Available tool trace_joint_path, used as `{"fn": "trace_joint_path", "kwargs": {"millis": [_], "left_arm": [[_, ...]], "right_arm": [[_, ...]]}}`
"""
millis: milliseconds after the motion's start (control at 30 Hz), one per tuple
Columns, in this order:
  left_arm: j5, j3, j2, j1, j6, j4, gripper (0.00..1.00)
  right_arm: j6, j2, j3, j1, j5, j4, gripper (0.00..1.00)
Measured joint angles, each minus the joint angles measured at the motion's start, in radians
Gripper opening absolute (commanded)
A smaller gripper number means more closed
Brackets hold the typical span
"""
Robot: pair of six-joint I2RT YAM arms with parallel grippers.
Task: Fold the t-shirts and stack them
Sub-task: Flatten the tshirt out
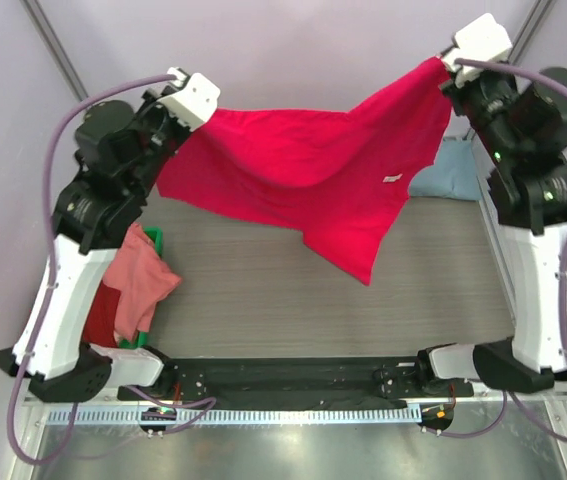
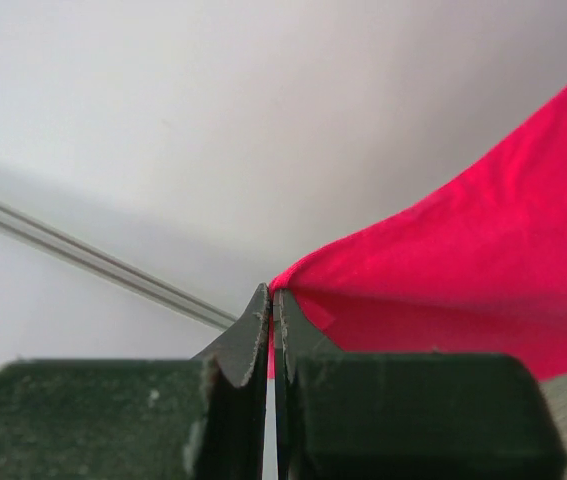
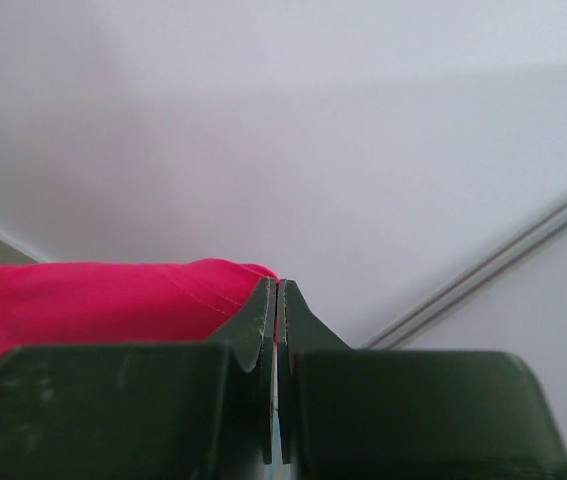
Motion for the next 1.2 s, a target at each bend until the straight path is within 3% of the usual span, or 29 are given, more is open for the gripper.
{"fn": "trace_joint_path", "kwargs": {"millis": [167, 467, 633, 867, 1067, 1200], "left_arm": [[0.037, 0.02, -0.094, 0.0, 0.019, -0.025, 0.0], [0.177, 0.161, -0.174, 0.066, -0.004, -0.101, 0.0], [0.239, 0.203, -0.219, 0.108, -0.014, -0.107, 0.0], [0.253, 0.164, -0.253, 0.133, -0.004, -0.083, 0.0], [0.214, -0.205, -0.233, 0.134, 0.059, 0.045, 0.0], [0.22, -0.383, -0.109, 0.14, 0.091, 0.089, 0.0]], "right_arm": [[-0.025, -0.13, 0.027, 0.0, 0.032, -0.032, 0.01], [-0.031, -0.17, 0.365, -0.01, 0.043, -0.096, 0.01], [-0.032, -0.25, 0.391, -0.071, 0.008, -0.066, 0.01], [-0.077, -0.285, 0.243, -0.09, -0.005, 0.069, 0.01], [-0.129, -0.209, -0.105, -0.091, -0.002, 0.198, 0.01], [-0.143, -0.066, -0.296, -0.092, -0.003, 0.274, 0.01]]}}
